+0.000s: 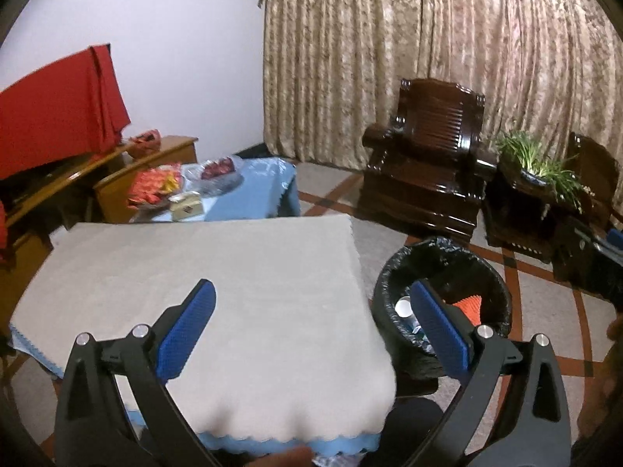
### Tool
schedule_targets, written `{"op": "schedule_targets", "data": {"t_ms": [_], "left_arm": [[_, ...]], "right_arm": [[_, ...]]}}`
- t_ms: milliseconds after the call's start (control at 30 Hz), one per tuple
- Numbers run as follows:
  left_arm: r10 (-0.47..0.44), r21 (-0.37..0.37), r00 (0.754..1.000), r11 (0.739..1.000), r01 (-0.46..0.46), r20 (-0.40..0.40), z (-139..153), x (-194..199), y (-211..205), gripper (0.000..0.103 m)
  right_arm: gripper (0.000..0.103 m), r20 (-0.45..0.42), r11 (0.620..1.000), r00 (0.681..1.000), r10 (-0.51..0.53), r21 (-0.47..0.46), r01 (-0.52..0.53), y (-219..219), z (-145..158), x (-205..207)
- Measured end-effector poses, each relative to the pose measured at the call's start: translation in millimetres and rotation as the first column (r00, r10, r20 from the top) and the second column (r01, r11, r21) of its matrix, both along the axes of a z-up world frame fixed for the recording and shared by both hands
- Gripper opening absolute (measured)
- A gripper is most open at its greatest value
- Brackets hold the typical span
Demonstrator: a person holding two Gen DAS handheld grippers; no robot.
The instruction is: Collect trash
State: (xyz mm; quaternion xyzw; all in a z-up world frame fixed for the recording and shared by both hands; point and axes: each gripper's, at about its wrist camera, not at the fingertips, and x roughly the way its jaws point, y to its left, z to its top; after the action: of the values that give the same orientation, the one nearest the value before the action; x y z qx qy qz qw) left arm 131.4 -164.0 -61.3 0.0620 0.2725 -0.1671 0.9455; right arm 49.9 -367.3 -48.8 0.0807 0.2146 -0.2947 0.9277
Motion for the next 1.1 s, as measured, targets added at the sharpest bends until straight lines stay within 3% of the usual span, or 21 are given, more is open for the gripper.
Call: {"op": "schedule_targets", "data": {"t_ms": [100,233,600,1100], "left_arm": [[0.032,0.003,0.999,0.999,-0.032,0.023,14,-13,17,0.097],[0.085,-0.016,0.995,0.996,-0.084,0.054,36,-30,47,0.097],[0.228,-0.104,0.966,0.971,-0.216,0.119,80,-87,124,0.097],[0.352,-0.123,0.921,0.934,-0.335,0.168,106,-138,183,0.097]], "right_arm": [[0.097,0.01,0.999,1.0,-0.012,-0.036,0.013,26,16,-7],[0.097,0.073,0.993,0.99,0.121,-0.017,-0.12,54,35,-22],[0.097,0.122,0.989,0.984,0.128,-0.09,-0.117,118,78,-56],[0.097,0.192,0.977,0.962,0.195,-0.13,-0.172,162,88,-84]]}}
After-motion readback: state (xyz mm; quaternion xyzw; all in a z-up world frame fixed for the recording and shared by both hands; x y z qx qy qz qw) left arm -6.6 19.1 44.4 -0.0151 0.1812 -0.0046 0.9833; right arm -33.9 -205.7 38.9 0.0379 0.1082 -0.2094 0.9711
